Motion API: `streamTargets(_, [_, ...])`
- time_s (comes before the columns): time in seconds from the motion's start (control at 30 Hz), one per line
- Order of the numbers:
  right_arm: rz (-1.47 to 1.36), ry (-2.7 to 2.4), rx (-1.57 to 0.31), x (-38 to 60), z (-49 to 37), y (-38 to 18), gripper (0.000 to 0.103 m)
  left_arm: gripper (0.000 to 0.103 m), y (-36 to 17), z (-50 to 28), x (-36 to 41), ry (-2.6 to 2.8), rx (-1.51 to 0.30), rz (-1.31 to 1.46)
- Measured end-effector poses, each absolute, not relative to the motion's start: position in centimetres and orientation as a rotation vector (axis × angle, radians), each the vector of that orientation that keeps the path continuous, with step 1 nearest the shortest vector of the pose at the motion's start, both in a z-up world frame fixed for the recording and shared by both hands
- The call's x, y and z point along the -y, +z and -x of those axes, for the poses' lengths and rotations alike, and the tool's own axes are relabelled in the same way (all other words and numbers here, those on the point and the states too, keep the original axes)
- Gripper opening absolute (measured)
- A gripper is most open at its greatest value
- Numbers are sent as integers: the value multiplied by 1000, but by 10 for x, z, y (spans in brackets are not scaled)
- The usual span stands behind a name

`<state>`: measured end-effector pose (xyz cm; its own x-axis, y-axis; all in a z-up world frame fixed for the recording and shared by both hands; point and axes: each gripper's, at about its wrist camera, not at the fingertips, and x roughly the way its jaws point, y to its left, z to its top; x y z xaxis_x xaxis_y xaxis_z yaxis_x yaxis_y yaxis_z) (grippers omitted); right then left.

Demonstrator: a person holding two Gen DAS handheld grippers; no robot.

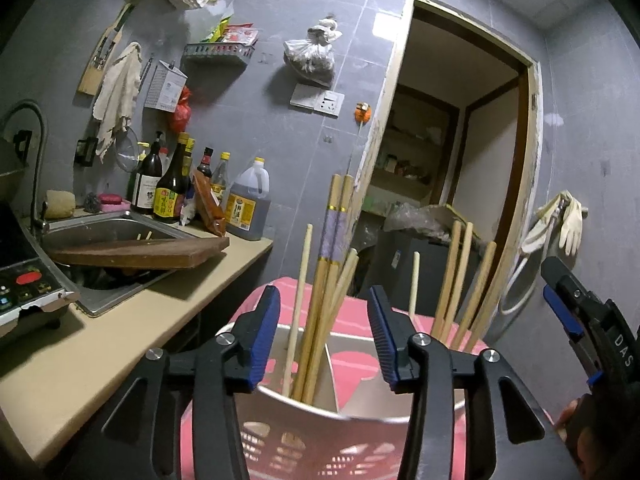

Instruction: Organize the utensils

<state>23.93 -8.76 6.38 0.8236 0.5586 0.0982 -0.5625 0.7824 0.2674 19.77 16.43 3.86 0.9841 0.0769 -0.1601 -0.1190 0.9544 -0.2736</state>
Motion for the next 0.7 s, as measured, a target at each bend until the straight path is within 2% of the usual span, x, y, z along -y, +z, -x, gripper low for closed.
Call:
streamTargets(0.1, [-281, 601, -2, 91, -235, 64, 60, 47, 40, -193, -158, 94, -163, 269])
streamTargets(0.23, [-267, 588, -29, 99, -225, 67, 73, 58, 42, -184, -153, 86, -176, 260])
streamTargets(0.37, [-256, 569, -48, 111, -215, 68, 81, 66, 45, -176, -147, 80, -190, 246])
streamTargets(0.53, [-230, 530, -84, 128, -202, 69, 89, 72, 47, -167, -136, 76, -219, 215])
streamTargets(0.6, [-223, 520, -102, 133, -197, 69, 93, 80, 46, -163, -132, 67, -227, 204])
streamTargets(0.7, [-204, 509, -127, 141, -190, 69, 97, 81, 46, -156, -127, 53, -231, 191])
